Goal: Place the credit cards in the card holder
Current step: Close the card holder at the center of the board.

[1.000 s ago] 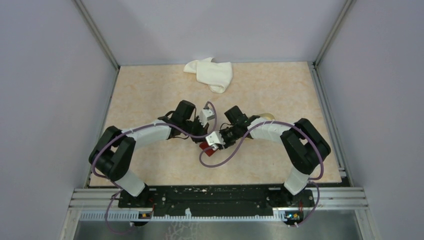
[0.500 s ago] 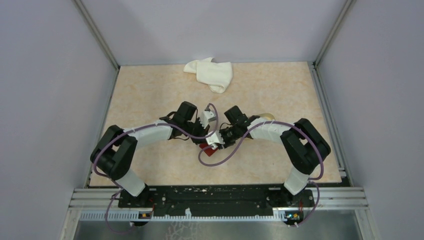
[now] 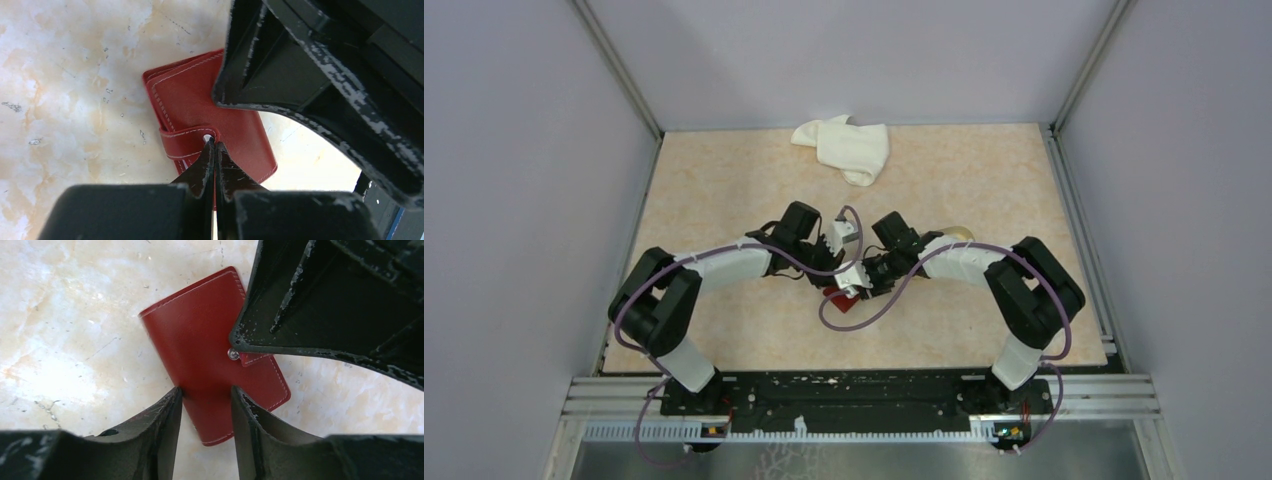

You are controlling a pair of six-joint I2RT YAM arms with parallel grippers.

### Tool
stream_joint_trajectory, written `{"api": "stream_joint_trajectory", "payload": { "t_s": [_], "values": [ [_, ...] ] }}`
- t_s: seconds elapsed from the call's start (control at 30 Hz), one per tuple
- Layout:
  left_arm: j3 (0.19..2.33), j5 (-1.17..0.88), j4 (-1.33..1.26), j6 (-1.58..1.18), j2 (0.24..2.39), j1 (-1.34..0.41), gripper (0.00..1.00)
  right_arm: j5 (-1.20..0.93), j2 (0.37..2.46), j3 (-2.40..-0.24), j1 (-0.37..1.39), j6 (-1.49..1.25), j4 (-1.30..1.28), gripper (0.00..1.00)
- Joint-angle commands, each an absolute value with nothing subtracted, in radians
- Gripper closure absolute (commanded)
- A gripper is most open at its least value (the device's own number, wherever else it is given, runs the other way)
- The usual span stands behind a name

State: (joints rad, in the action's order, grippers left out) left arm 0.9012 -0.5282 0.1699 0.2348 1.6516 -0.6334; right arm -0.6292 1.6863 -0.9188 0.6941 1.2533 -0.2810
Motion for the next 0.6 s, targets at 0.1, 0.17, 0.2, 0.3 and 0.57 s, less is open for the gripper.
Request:
{"api": "stream_joint_trajectory", "payload": {
  "t_s": [0.1,0.17,0.2,0.3,0.57],
  "values": [
    [0.906,-0.565,0.243,0.240,1.681,-0.654,1.00,-0.590,1.666,-0.897,0.703,1.238,-0.197,0.50],
    [0.910,-0.568,0.248,0.239,1.688,-0.654,1.00,-0.595,1.654,-0.893,0.704,1.238,-0.184,0.49],
    [0.912,-0.566,0.250,0.238,1.690,-0.654,1.00,-0.599,1.652,-0.894,0.704,1.235,-0.183,0.49],
    [0.917,-0.562,0.256,0.234,1.697,-0.654,1.00,-0.610,1.641,-0.897,0.703,1.237,-0.185,0.49],
    [0.928,-0.556,0.262,0.230,1.713,-0.653,1.00,-0.668,1.589,-0.909,0.701,1.289,-0.251,0.48]
  ]
}}
